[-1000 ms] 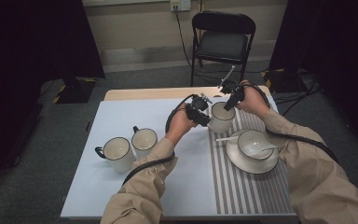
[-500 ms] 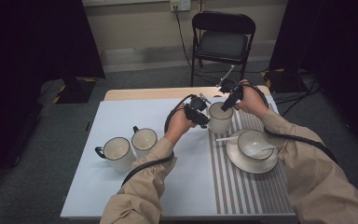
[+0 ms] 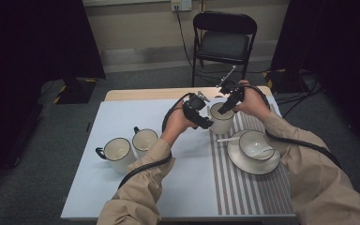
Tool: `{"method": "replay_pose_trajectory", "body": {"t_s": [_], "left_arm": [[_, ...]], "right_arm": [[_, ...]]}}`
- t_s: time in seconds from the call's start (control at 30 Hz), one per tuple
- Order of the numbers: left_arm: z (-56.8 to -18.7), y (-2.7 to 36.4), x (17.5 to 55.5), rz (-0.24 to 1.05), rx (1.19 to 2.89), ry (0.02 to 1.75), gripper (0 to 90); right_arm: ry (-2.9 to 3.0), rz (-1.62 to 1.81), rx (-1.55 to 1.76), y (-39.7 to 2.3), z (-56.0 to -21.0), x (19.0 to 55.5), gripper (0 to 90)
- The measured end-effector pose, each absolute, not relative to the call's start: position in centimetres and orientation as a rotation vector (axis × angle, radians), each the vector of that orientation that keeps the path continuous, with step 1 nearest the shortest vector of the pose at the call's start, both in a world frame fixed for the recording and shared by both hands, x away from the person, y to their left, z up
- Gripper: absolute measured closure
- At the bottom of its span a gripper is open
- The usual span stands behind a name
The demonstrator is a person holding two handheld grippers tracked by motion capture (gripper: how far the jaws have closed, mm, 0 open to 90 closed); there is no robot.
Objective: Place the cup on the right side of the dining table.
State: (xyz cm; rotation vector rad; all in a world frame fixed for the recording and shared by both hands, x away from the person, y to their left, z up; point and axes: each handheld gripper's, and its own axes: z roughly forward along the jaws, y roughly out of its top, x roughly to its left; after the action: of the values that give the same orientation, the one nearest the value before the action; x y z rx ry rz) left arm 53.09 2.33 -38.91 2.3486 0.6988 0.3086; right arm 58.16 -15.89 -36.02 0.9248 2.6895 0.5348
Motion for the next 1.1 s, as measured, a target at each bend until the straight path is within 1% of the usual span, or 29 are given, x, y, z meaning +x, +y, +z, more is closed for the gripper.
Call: {"method": "replay_pose_trajectory", "body": {"t_s": [0.03,0.07,0.13,0.27,0.4,0.73,0.87,1.1], "left_arm": [[-38.9,2.4,53.0,0.299,2.352,0.698,15.3],[-38.9,2.5,52.9,0.293,2.356,0.699,14.5],[-38.8,2.7,52.7,0.287,2.358,0.7,14.4],[-38.5,2.9,52.2,0.265,2.364,0.698,12.3],[-38.2,3.2,51.8,0.25,2.361,0.704,10.8],[-37.7,3.7,50.6,0.238,2.354,0.696,10.8],[-37.6,4.0,50.2,0.209,2.336,0.698,10.8],[-37.4,4.2,49.5,0.221,2.331,0.688,11.0]], "right_arm": [[2.686,0.536,0.921,-15.8,-35.9,58.0,22.3],[2.688,0.545,0.91,-15.8,-35.7,57.8,19.6],[2.686,0.541,0.91,-15.8,-35.5,57.5,18.8],[2.666,0.564,0.912,-15.9,-35.0,57.1,14.2],[2.663,0.563,0.927,-15.9,-34.7,56.6,13.7],[2.677,0.542,0.885,-15.5,-33.9,55.2,13.4],[2.674,0.554,0.89,-15.5,-33.6,54.4,13.3],[2.663,0.56,0.896,-15.5,-33.6,53.5,13.3]]}}
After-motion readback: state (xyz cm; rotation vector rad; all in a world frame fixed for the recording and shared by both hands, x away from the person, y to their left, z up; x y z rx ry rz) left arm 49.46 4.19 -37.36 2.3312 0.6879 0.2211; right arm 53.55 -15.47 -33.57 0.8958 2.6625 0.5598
